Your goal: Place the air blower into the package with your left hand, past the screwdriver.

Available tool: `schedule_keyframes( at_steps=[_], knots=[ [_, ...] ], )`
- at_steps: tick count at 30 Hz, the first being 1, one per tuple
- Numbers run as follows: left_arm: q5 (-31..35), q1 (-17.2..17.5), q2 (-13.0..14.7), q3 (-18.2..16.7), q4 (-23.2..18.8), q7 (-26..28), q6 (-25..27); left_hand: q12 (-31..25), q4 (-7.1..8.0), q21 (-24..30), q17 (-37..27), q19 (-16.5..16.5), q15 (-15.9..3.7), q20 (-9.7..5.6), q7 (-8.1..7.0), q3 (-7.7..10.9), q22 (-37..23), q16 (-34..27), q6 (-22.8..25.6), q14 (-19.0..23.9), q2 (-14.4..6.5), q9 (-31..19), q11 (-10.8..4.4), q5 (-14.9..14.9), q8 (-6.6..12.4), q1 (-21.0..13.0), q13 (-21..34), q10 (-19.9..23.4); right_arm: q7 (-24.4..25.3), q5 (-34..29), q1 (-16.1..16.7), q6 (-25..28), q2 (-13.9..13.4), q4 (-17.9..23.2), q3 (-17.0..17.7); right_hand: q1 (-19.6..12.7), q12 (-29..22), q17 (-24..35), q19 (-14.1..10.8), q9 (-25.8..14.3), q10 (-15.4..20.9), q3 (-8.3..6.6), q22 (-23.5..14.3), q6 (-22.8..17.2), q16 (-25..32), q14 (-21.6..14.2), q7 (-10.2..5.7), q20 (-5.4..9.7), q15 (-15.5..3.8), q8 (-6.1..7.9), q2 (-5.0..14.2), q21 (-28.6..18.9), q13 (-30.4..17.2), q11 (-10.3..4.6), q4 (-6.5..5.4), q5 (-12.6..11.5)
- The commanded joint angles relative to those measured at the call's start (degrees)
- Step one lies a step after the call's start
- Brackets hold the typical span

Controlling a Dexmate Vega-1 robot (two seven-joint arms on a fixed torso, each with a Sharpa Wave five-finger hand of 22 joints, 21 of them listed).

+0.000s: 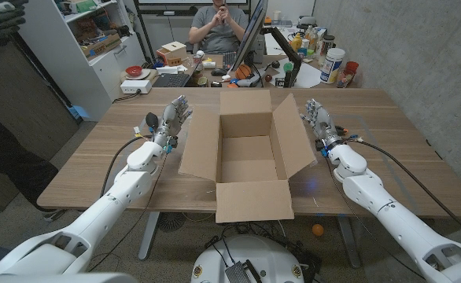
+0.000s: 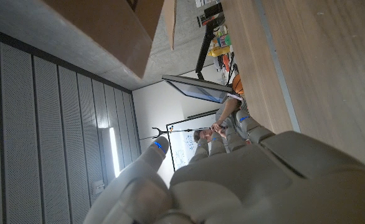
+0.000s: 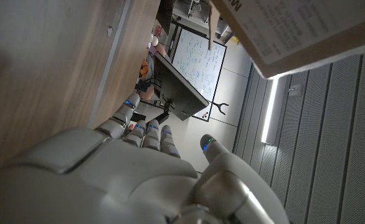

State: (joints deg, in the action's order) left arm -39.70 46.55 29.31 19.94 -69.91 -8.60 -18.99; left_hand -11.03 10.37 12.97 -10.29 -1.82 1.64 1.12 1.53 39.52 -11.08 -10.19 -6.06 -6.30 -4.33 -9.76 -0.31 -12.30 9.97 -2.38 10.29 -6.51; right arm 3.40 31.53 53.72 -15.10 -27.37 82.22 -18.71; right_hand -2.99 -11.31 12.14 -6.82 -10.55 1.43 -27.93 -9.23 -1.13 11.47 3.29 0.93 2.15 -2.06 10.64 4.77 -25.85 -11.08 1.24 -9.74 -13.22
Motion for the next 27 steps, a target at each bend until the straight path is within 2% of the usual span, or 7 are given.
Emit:
schedule_keyframes(
  at_steps=[1,6,11,27],
  knots=[
    [-2.31,-1.42,-0.15,-2.0,5.02,-9.34,-1.63,-0.15,0.05,0.41,-0.07,-0.43,0.0,0.24,0.0,0.49,-0.25,-0.37,-0.56,-0.53,-6.29,-0.18,-0.02,-0.38,0.35,-0.03,0.11,-0.59,1.98,-11.63,9.3,6.42,8.41,12.37,8.46,0.03,-0.21,0.07,-0.47,-0.13,0.18,-0.43,-0.3,-0.52,0.3,0.41,-0.1,2.66,-0.66,0.33,4.96,-0.26,-0.08,0.38,0.02,-0.23],
    [-1.77,-0.35,0.29,-2.35,3.76,-8.45,-1.07,-0.17,0.04,0.42,-0.07,-0.44,-0.05,0.26,-0.03,0.52,-0.25,-0.37,-0.57,-0.53,-6.29,-0.18,-0.01,-0.38,0.35,-0.02,0.11,-0.55,-1.01,-14.13,10.01,7.93,11.94,12.19,11.55,0.06,-0.21,0.05,-0.53,-0.13,0.21,-0.45,-0.3,-0.52,0.29,0.44,-0.1,2.68,-0.66,0.33,4.95,-0.17,-0.08,0.38,0.02,-0.22],
    [-0.99,0.07,0.42,-2.55,2.53,-7.25,-0.93,-0.19,0.04,0.43,-0.07,-0.44,-0.04,0.27,-0.02,0.54,-0.25,-0.41,-0.58,-0.44,-6.29,-0.18,-0.02,-0.38,0.36,-0.01,0.11,-0.52,-4.85,-15.92,9.41,8.46,14.28,10.89,13.92,0.11,-0.2,0.02,-0.58,-0.13,0.18,-0.48,-0.3,-0.51,0.3,0.42,-0.11,2.71,-0.7,0.33,4.94,-0.01,-0.08,0.4,0.01,-0.19],
    [2.55,2.56,2.46,-2.59,-4.95,-1.55,1.22,-0.04,0.02,0.37,-0.06,-0.24,0.19,0.57,-0.02,0.6,-0.24,-0.32,-1.46,-0.64,-6.18,-0.19,-0.04,-0.39,0.06,0.04,0.11,-0.96,-14.25,-18.46,6.52,9.01,17.95,6.47,19.83,0.29,-0.19,-0.02,-0.7,-0.13,0.21,-0.52,-0.31,-0.51,0.31,0.44,-0.14,2.74,-0.71,0.33,4.9,0.44,-0.08,0.35,-0.04,-0.11]
  ],
)
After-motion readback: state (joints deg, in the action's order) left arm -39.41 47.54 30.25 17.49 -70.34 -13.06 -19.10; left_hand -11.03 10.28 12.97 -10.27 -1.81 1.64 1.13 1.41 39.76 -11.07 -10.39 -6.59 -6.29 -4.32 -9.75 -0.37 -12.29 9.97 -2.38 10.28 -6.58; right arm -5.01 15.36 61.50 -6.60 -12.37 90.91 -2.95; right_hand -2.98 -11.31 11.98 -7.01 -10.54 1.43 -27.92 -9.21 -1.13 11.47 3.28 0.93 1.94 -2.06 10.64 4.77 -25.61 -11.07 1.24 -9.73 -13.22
